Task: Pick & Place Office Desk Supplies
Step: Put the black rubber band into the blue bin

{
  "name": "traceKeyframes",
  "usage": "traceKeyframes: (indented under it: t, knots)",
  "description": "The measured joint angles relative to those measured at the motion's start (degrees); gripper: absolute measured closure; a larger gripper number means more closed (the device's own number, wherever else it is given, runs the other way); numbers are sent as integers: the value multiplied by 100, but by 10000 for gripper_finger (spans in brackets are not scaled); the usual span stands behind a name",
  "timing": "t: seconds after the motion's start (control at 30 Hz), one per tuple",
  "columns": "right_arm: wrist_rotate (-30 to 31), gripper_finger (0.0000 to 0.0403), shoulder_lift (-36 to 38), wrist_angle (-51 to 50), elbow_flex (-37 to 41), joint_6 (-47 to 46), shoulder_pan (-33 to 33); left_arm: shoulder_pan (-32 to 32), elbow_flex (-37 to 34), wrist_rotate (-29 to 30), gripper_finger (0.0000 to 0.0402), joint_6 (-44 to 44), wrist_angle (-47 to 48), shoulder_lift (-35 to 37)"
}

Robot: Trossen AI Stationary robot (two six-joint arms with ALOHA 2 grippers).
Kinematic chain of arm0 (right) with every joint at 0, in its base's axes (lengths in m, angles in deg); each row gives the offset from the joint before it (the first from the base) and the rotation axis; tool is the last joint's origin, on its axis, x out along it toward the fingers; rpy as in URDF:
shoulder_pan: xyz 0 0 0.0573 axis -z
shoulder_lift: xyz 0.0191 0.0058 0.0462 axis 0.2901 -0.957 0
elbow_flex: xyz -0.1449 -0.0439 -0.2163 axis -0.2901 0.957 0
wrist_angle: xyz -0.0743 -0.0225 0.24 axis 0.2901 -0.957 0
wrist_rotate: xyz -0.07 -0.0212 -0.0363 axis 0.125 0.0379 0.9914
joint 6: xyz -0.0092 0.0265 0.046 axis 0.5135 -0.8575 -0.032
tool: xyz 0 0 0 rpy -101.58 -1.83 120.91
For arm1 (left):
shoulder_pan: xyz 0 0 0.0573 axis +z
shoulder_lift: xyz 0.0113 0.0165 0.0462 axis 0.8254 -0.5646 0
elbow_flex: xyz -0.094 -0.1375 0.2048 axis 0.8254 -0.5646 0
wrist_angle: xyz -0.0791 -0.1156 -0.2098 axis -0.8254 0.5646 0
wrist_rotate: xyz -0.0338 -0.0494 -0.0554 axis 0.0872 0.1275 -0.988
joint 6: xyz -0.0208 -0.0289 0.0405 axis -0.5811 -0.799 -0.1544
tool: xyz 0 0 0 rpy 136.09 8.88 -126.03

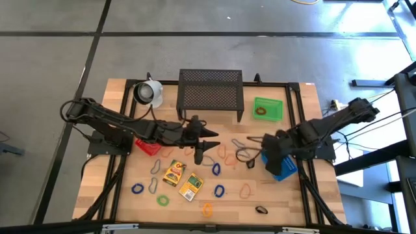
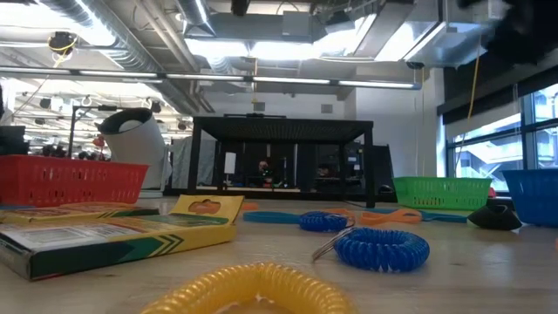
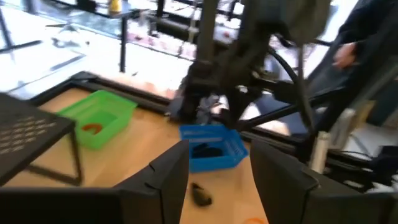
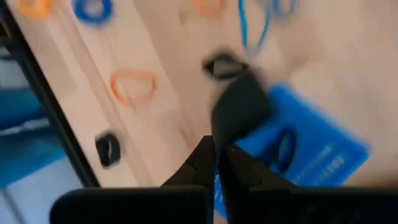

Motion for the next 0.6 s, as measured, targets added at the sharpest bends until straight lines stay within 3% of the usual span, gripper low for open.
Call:
traceKeyframes:
  t: [0.17, 0.3, 0.6]
  knots:
    - [-591, 396, -2, 59, 939, -903, -314, 27, -2, 561, 237, -112, 372, -11]
    - [-613, 395, -4, 135, 1575, -1679, -337, 87, -2, 823, 237, -210, 526, -15]
    - [-606, 395, -4, 1348, 2413, -2180, -339, 166, -2, 1075, 237, -393, 822, -15]
